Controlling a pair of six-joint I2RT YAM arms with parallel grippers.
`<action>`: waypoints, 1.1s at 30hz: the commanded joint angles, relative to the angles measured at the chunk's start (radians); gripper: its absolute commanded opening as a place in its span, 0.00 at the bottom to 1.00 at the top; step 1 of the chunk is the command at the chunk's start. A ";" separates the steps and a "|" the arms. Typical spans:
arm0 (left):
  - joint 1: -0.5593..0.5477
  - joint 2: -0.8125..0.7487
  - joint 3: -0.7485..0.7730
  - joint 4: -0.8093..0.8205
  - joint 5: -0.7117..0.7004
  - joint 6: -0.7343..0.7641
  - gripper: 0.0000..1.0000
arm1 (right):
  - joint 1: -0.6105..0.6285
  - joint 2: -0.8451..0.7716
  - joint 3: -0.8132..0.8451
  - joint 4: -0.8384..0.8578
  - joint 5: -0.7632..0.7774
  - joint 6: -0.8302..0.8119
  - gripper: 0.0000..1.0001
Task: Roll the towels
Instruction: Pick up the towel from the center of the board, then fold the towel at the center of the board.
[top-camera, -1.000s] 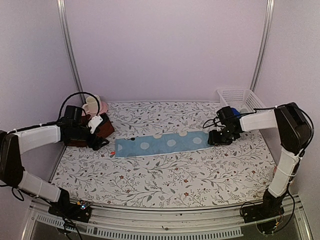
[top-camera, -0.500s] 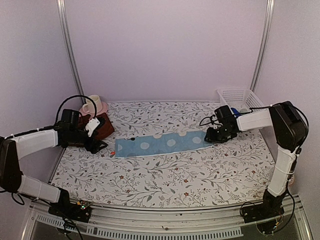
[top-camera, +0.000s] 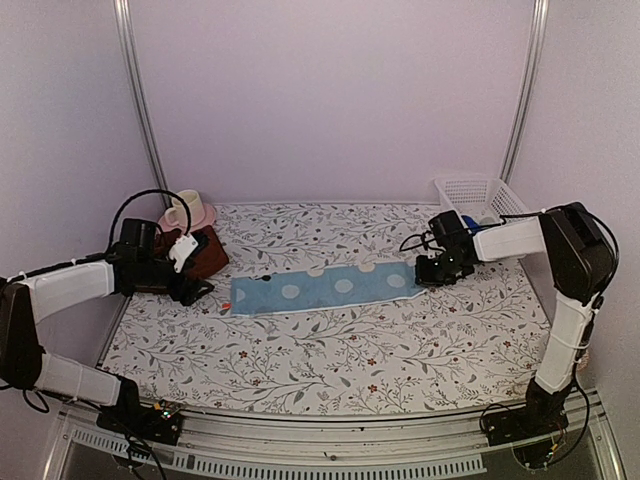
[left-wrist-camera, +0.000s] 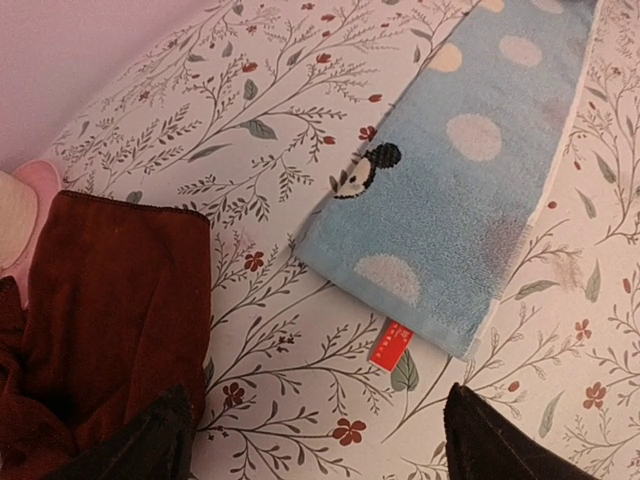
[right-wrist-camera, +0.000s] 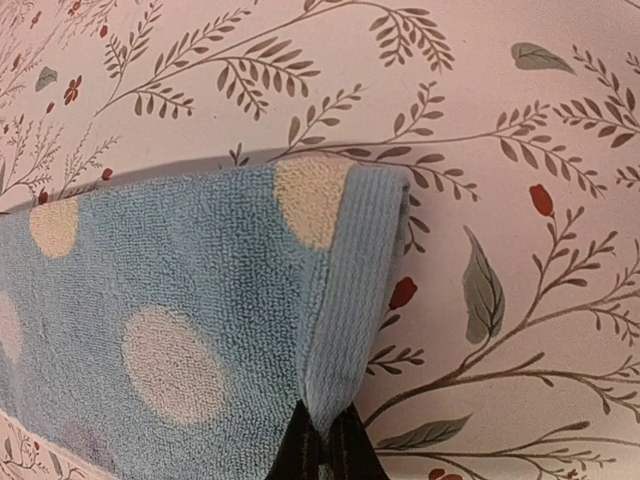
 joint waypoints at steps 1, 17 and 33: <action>0.017 -0.003 -0.014 0.025 0.006 -0.006 0.88 | -0.026 -0.116 -0.027 -0.079 0.069 -0.001 0.03; 0.021 0.018 -0.011 0.020 0.022 -0.006 0.88 | 0.071 -0.283 0.063 -0.132 0.069 -0.054 0.02; 0.026 0.030 -0.011 0.022 0.030 -0.007 0.88 | 0.371 0.109 0.534 -0.162 -0.029 -0.064 0.03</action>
